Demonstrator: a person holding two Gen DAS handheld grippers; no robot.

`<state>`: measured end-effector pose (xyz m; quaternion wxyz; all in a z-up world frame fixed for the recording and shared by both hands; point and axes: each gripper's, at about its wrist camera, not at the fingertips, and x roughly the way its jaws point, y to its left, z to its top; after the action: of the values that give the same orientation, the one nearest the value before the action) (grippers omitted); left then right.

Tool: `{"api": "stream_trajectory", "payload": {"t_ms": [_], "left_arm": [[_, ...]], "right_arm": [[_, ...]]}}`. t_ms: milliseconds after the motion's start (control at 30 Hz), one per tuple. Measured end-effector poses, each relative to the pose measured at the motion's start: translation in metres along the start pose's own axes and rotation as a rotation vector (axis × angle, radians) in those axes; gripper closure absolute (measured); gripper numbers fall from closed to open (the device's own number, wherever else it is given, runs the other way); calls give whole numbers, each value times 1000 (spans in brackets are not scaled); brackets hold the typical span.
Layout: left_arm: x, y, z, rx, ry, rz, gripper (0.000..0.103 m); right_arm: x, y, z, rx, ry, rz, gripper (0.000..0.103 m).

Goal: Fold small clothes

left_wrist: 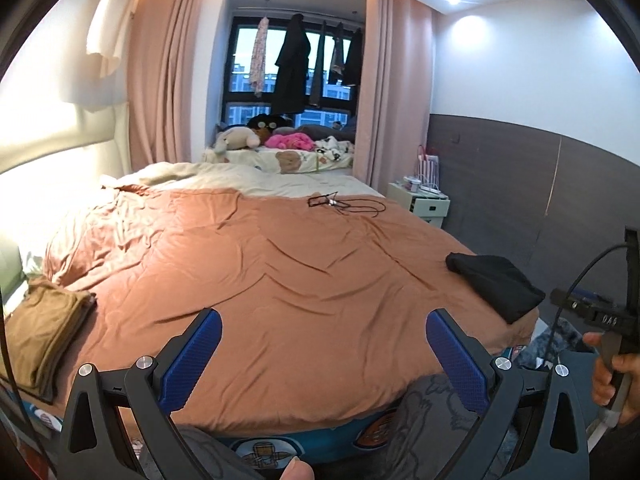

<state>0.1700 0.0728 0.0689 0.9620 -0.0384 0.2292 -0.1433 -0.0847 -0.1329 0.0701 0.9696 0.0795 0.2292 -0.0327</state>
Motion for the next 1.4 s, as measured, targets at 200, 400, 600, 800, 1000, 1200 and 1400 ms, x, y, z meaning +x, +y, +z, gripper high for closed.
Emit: {"api": "stream_trajectory", "payload": {"t_ms": [200,400,600,800,1000,1200,1400], "left_arm": [[3,16,-16,-14,10,43,0],[12,33,-32,-22,31,91,0],[21,47,-45,-26,42,123,0],[25,51,-55,-28,36,127,0],[25,47,-58,-24,38,117,0],[24,44,-59,-23,35,116,0],[21,43,-59,-30,33,110,0]], "right_arm": [[19,20,-13,-13,3,13,0],[39,32,-25,-5,11,17,0],[53,46,-33,-26,23,29,0],[64,58,-36,-59,41,-6,0],[65,59,-32,-62,58,-20,0],[63,61,-34,-66,60,-14,0],[60,64,-33,-68,50,-16,0]]}}
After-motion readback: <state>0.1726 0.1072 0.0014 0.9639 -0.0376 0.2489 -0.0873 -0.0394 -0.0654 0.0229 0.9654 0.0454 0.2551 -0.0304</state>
